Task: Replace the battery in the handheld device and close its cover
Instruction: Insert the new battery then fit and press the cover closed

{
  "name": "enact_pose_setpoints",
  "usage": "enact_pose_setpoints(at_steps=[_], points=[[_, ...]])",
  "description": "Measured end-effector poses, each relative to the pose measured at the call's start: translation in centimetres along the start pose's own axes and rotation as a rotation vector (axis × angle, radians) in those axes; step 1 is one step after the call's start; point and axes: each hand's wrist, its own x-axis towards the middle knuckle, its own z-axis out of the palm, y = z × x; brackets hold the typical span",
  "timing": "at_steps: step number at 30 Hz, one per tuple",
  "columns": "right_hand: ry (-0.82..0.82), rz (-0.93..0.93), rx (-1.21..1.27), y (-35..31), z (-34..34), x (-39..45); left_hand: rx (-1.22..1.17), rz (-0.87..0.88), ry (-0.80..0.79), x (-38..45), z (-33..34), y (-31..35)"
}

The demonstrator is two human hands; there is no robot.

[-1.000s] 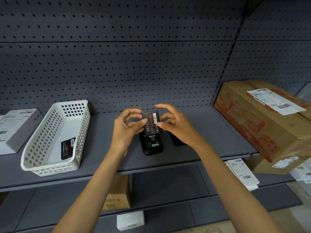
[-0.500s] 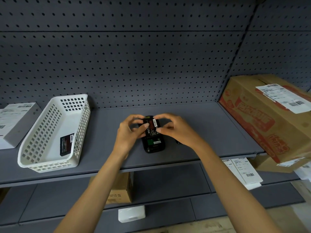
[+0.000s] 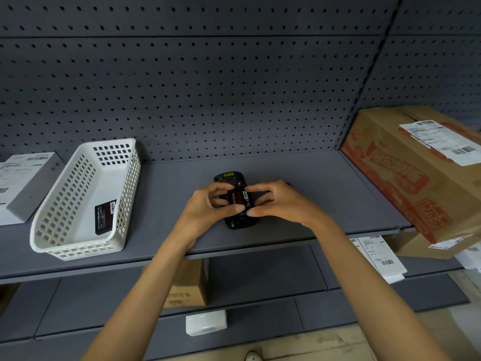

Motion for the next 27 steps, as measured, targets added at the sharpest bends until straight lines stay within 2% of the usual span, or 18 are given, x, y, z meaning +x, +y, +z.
enact_pose_setpoints(at_steps=[3, 12, 18, 27], points=[[-0.026, -0.001, -0.054, -0.5, -0.2, 0.0, 0.055, -0.021, -0.036, -0.1, -0.2, 0.4], [-0.084, -0.072, -0.136, -0.7, -0.8, 0.0, 0.416, 0.027, -0.003, -0.6, -0.4, 1.0], [-0.081, -0.092, -0.223, -0.5, -0.9, 0.5, 0.449, 0.065, -0.003, -0.4, 0.0, 0.9], [-0.058, -0.108, -0.183, -0.2, -0.8, 1.0, 0.507, 0.043, -0.011, 0.1, -0.4, 0.1]])
